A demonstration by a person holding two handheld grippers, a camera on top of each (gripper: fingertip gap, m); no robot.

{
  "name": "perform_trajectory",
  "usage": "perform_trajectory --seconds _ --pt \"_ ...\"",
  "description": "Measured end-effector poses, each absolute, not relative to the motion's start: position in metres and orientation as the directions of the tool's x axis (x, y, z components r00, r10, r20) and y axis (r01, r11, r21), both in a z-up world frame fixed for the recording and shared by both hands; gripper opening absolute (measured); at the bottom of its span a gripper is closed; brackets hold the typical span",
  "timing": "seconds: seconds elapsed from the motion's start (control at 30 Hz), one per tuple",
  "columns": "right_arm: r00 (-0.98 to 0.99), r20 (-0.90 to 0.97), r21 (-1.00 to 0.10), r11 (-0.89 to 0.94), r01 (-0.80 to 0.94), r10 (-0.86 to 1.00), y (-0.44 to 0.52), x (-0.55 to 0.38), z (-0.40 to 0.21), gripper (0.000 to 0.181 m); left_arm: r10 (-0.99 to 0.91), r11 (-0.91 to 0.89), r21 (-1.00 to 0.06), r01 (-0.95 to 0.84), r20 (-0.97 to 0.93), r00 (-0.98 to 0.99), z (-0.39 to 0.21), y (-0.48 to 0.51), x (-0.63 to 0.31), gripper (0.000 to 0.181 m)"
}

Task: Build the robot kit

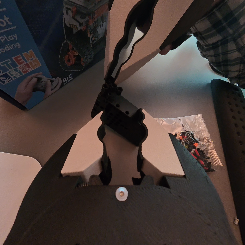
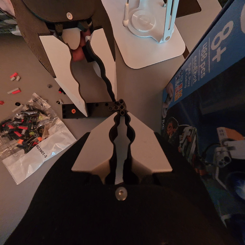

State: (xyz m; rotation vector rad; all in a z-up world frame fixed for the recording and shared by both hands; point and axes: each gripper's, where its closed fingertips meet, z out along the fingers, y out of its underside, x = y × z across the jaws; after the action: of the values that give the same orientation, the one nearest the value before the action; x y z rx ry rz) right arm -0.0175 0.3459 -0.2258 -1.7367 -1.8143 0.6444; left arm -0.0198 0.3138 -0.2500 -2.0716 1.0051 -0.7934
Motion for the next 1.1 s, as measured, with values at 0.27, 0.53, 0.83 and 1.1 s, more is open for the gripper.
perform_trajectory --seconds 0.27,0.53,0.83,1.1 --pt "-0.006 -0.001 -0.689 0.003 0.725 1.0 0.343 -0.03 -0.225 0.005 -0.811 -0.502 -0.77 -0.394 0.261 0.523 -0.25 0.313 -0.028 0.052" --pt "-0.041 0.138 -0.606 0.118 0.786 0.99 0.344 -0.029 -0.228 0.005 -0.815 -0.491 -0.775 -0.398 0.247 0.524 -0.25 0.313 -0.027 0.053" --pt "-0.007 0.158 -0.583 0.099 0.806 0.987 0.345 -0.029 -0.229 0.005 -0.831 -0.441 -0.777 -0.45 0.163 0.532 -0.245 0.314 -0.03 0.047" --pt "-0.005 0.162 -0.599 0.103 0.794 0.987 0.345 -0.032 -0.228 0.005 -0.743 -0.48 -0.849 -0.223 0.257 0.619 -0.221 0.342 -0.04 0.014"
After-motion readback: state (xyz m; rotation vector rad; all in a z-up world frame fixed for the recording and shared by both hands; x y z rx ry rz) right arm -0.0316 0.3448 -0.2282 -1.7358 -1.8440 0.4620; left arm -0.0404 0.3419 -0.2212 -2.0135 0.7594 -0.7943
